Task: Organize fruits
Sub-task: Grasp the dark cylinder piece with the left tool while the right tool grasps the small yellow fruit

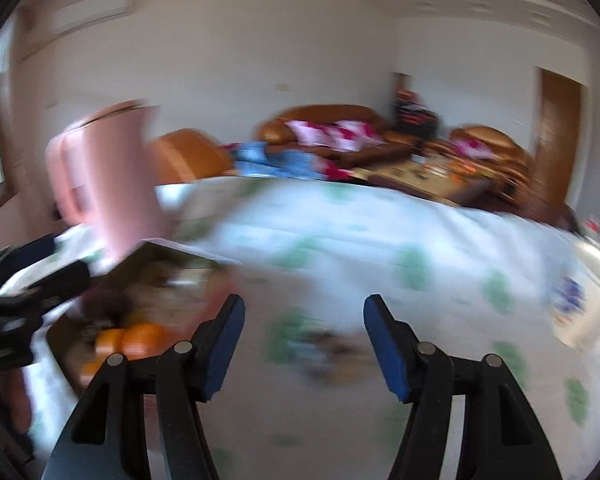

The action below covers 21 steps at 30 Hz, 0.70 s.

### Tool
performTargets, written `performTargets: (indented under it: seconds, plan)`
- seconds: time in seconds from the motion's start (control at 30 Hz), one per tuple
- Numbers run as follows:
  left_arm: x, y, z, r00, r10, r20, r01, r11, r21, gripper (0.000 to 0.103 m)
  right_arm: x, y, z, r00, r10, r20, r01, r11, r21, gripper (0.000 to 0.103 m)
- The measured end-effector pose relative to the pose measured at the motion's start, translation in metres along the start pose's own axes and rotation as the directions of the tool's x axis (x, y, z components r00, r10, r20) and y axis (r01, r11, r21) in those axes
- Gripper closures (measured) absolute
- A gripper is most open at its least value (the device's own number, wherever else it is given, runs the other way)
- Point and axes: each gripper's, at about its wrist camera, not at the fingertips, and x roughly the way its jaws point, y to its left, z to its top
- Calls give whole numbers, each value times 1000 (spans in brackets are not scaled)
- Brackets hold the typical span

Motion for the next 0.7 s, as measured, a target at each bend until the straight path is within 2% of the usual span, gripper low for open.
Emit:
performTargets:
  seconds: [0.07, 0.17, 0.23, 0.37, 0.43, 0.5, 0.67, 0.7]
  plan:
    - [7, -21, 4, 999, -47, -16, 48, 999, 8, 4, 4, -30, -2, 998, -61, -28, 62, 996, 58, 40]
    - [21, -48, 9, 996, -83, -39, 83, 996, 8, 4, 17, -66, -9, 992, -92, -86, 103, 985, 138, 40]
    - [33, -66, 11, 992, -111, -56, 111, 994, 5, 4, 25, -75, -12, 990, -83, -112, 101, 981, 164, 40]
    - [57, -89, 8, 988, -111, -104, 113, 994, 7, 4, 38, -82, -20, 988, -62, -140, 89, 976, 200, 40]
    - [66, -93, 3, 989, -73, -126, 77, 997, 29, 4, 44, -79, -21, 987, -41, -153, 72, 976, 206, 40]
    - [70, -92, -1, 988, -70, -141, 75, 997, 26, 4, 49, -81, -23, 986, -3, -167, 39, 976, 215, 40]
    - [74, -78, -4, 991, 56, -125, -54, 998, 23, 3, 58, -78, -23, 979, 2, -204, 41, 978, 207, 40]
    - [74, -74, -3, 991, 50, -124, -50, 999, 8, 2, 61, -78, -24, 976, -3, -219, 48, 979, 201, 43]
